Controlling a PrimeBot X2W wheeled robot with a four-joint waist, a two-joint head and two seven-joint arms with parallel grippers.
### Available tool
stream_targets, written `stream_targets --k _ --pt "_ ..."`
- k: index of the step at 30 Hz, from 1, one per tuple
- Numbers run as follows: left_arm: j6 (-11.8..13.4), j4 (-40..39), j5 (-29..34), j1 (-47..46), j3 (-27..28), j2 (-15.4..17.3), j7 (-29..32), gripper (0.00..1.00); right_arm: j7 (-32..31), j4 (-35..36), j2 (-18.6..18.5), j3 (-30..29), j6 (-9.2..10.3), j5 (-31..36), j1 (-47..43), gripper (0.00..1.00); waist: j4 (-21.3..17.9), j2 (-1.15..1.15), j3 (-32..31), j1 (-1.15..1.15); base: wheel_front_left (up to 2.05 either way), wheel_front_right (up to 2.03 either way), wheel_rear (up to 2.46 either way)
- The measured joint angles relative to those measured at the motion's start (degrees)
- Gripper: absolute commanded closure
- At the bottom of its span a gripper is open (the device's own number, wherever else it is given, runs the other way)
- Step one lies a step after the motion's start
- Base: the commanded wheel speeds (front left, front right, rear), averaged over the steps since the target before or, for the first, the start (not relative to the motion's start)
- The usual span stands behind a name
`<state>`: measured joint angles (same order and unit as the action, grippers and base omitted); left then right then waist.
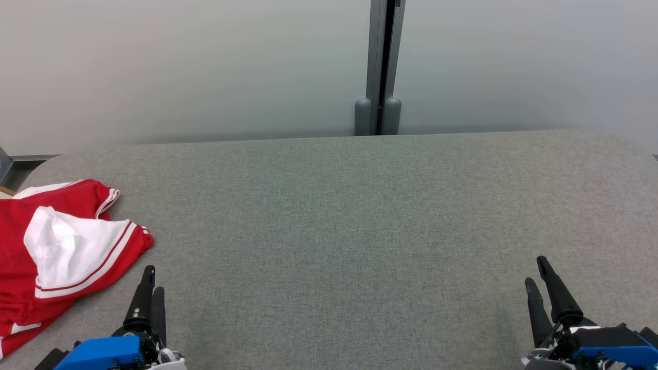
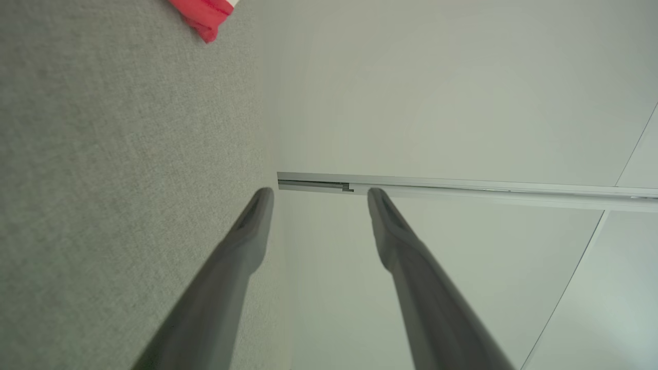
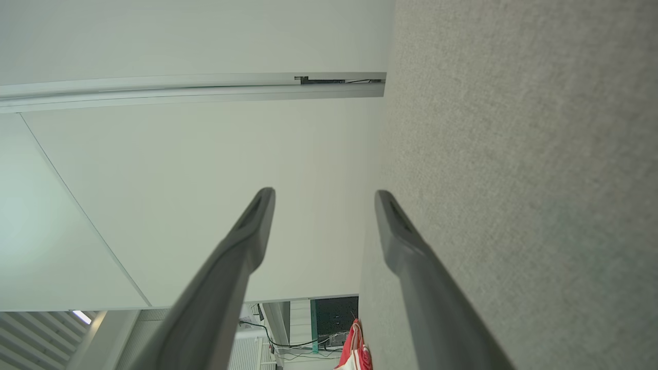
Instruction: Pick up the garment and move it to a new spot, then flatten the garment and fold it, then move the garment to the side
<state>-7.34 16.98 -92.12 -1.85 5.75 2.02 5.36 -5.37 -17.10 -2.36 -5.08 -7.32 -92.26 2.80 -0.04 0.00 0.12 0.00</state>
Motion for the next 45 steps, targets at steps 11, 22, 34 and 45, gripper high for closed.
stream_targets --k 11,22,34,45 --pt "2.9 -2.0 8.8 0.6 -2.7 0.9 -3.0 0.00 3.0 0.0 0.0 0.9 0.00 9.2 0.0 0.00 0.1 0.00 -0.2 0.00 0.00 0.00 0.00" --pt "5.7 -2.6 20.0 1.5 -6.5 3.0 -5.5 0.00 5.3 0.6 0.0 1.6 0.00 24.2 0.0 0.00 0.4 0.00 -0.4 0.00 0.00 0.00 0.00" --pt "8.7 -3.3 31.2 1.5 -10.9 5.8 -7.7 0.00 6.1 1.9 -0.1 1.7 0.00 37.4 -0.1 0.00 0.6 0.00 -0.5 0.00 0.00 0.00 0.00" --pt "9.9 -4.1 38.5 1.5 -14.1 7.7 -9.9 0.00 7.3 2.4 -0.1 1.5 0.00 46.5 -0.5 0.00 0.7 0.00 -0.3 0.00 0.00 0.00 0.00"
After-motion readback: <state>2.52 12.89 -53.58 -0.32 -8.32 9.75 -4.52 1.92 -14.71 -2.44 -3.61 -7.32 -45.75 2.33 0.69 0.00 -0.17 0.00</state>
